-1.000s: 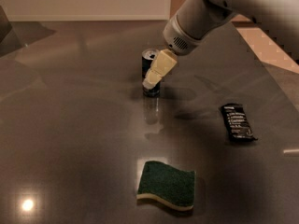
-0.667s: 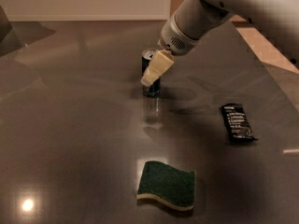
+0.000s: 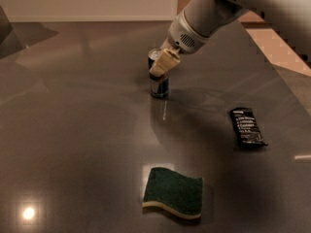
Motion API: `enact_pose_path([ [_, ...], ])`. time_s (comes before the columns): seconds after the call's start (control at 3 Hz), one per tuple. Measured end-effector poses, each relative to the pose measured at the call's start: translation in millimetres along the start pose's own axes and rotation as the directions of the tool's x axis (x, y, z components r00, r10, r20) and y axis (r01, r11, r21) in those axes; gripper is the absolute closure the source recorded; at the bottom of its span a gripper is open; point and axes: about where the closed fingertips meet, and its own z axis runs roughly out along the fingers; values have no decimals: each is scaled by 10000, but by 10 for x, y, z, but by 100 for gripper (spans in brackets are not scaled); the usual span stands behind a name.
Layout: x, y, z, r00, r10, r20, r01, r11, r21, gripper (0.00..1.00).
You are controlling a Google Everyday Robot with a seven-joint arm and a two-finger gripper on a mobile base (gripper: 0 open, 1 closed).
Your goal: Pick redbull can
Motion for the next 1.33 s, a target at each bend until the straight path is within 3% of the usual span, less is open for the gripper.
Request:
enact_pose_path([
  [0.33, -89, 120, -234, 9990, -339, 308, 353, 9983, -459, 87],
  [0.67, -209, 286, -563, 9945, -871, 588, 927, 9906, -1005, 100],
  [1.33, -404, 558, -1137, 9773, -1898, 941, 2036, 9640, -1708, 100],
])
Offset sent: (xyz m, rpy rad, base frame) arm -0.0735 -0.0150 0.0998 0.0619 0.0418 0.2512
